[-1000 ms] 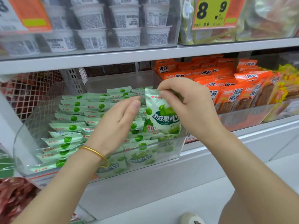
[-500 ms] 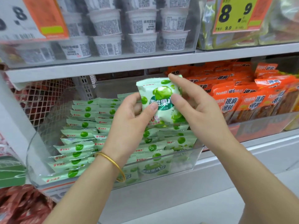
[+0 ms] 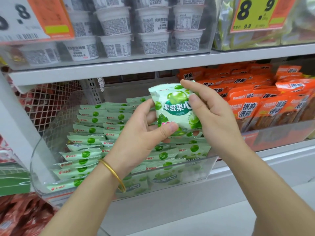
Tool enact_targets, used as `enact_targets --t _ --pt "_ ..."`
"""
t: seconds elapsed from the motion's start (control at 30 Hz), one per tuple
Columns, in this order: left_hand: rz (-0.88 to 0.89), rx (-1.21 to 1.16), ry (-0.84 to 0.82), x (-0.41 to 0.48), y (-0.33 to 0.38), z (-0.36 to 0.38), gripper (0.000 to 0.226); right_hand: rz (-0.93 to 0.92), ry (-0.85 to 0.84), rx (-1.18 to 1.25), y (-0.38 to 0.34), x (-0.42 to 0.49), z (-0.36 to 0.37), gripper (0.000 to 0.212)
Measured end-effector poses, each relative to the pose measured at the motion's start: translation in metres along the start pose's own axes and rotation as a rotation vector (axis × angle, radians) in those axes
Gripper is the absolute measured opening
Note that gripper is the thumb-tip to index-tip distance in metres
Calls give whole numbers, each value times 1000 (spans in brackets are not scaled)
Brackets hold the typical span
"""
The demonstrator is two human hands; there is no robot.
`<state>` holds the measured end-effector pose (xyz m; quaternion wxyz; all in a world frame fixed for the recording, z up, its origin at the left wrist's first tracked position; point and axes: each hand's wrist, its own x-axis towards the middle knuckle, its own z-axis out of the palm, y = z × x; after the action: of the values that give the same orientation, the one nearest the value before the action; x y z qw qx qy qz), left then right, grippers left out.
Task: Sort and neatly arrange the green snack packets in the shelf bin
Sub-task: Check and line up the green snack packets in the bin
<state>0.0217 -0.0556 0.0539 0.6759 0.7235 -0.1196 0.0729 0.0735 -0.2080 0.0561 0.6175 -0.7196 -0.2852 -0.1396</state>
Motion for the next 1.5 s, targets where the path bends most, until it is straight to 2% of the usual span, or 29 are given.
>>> enact_targets --t 0.2,0.3,0.33,0.4,0.43,0.5,0.67,0.73,0.8,0.83,0.9,0.97,1.03,1.17,1.3,1.5 --pt "-4 8 -6 -3 1 -1 63 33 -56 69 -2 -2 -6 32" --pt "-11 50 80 -4 -1 1 66 64 -25 96 -5 -3 -9 28" --pt "-4 116 157 -5 -3 2 64 72 0 88 -5 -4 -9 27" --pt "97 413 317 -7 -7 3 56 92 40 80 -7 -6 -7 25" --pt "169 577 359 -7 -8 2 50 99 48 79 -7 -6 -6 25" --pt "257 719 338 -8 -8 2 43 100 46 79 -8 -7 -2 27" --pt "79 544 192 -9 -3 5 79 -44 -95 105 -9 -7 2 42" --pt "7 427 181 -8 -2 2 68 -55 -143 147 -10 -7 2 46" --pt "-55 280 172 -7 0 -3 42 -53 -106 143 -10 -7 2 43" --pt "-75 170 147 -7 -1 -5 36 -64 -62 95 -8 -6 1 38" --pt "-105 -44 86 -7 -1 -6 34 -93 -1 -42 -5 -3 -2 29" --pt "-90 -146 44 -8 0 -6 39 -85 9 -92 -4 -2 -5 21" --pt "-64 -182 16 -8 -1 -6 49 -15 -20 -33 -3 -3 -6 22" --pt "-26 -168 -32 -7 0 -4 71 114 -20 233 -1 -2 -4 26" --pt "6 -198 -51 -7 1 -1 83 136 34 272 2 -1 -5 26" --pt "31 -215 -77 -6 3 2 90 140 49 273 4 -1 -6 24"
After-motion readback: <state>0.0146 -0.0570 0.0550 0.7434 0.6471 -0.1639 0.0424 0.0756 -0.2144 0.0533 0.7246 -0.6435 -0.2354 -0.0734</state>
